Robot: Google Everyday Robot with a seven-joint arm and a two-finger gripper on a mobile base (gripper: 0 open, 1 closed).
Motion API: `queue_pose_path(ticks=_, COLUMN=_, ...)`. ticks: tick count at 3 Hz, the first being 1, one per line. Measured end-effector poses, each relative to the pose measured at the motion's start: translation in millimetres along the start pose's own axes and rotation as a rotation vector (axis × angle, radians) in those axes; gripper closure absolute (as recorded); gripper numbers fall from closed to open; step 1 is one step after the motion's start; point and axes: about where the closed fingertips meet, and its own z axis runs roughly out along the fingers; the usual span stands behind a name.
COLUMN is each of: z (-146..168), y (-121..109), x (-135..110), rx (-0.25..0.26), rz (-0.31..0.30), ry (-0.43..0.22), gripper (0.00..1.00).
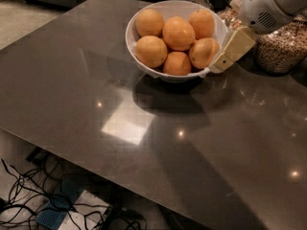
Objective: Pick orange from white bowl
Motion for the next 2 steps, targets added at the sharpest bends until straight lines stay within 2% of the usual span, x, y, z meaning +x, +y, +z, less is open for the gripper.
queue_pose_path(ticks=1, z=0.0, y=0.0, x=0.0, rx=0.0, rz=0.0, ry=0.0, gripper=0.0)
queue_pose_path(ticks=2, z=13.2, y=-15.6, x=7.7, rx=0.052, rz=0.048, ry=0.007, gripper=0.0)
